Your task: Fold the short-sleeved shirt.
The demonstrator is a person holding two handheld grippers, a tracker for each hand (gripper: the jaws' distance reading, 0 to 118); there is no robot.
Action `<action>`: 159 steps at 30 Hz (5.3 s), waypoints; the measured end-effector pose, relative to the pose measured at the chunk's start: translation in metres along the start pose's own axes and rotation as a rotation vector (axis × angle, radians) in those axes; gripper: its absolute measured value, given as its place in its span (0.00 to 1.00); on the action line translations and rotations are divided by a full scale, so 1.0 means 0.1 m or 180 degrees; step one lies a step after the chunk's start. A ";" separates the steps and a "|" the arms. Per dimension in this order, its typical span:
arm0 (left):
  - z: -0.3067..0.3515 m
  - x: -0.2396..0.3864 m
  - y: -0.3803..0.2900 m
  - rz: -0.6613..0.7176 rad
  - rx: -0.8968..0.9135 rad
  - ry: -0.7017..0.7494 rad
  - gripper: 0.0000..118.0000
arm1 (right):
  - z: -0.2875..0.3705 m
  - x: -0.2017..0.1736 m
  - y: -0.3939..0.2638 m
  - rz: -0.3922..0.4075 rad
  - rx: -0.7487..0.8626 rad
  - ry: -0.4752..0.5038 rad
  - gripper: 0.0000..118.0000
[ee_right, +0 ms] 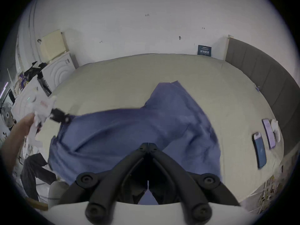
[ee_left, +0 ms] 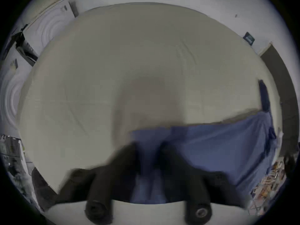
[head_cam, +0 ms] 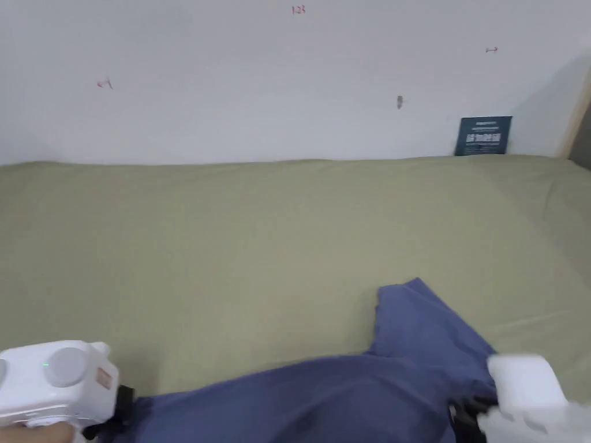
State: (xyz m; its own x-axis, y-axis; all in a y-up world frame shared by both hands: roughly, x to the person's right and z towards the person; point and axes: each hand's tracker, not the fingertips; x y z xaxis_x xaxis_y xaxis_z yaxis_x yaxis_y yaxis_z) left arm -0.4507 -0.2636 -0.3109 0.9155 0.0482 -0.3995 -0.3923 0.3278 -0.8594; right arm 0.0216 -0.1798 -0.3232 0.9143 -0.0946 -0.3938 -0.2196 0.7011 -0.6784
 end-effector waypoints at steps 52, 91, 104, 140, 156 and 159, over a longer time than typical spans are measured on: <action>1.37 -0.50 -1.59 -0.0347 0.0471 -0.0613 0.02 | 0.40 1.43 0.17 0.0497 -0.1178 0.0171 0.00; 1.44 1.69 -2.48 -0.0195 0.0969 -0.0696 0.00 | 0.74 -0.54 -0.97 -0.0249 -0.0222 -0.0355 0.01; 1.43 2.17 -2.88 -0.0513 0.1048 -0.0551 0.00 | 0.62 -0.98 -1.34 0.0201 -0.0365 -0.0384 0.01; 0.51 -0.83 -2.28 0.1183 -0.0072 -0.1476 0.72 | 0.84 -0.66 -0.90 -0.0051 -0.0360 -0.0007 0.01; 1.33 -0.25 -1.78 0.0523 0.0403 -0.1955 0.11 | 0.97 -0.55 -0.92 -0.0239 -0.0326 0.0170 0.01; 1.45 0.22 -1.65 0.0446 0.0393 -0.2194 0.11 | 1.06 -0.44 -0.89 -0.0308 -0.0263 0.0109 0.01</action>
State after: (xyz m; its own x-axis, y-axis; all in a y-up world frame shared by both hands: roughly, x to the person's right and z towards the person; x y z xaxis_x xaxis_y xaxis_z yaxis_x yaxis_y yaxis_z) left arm -0.3526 -0.1799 -0.1321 0.7213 0.6699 -0.1759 -0.5348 0.3773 -0.7561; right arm 0.0372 -0.1633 -0.1798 0.9208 -0.1840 -0.3440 -0.1595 0.6271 -0.7624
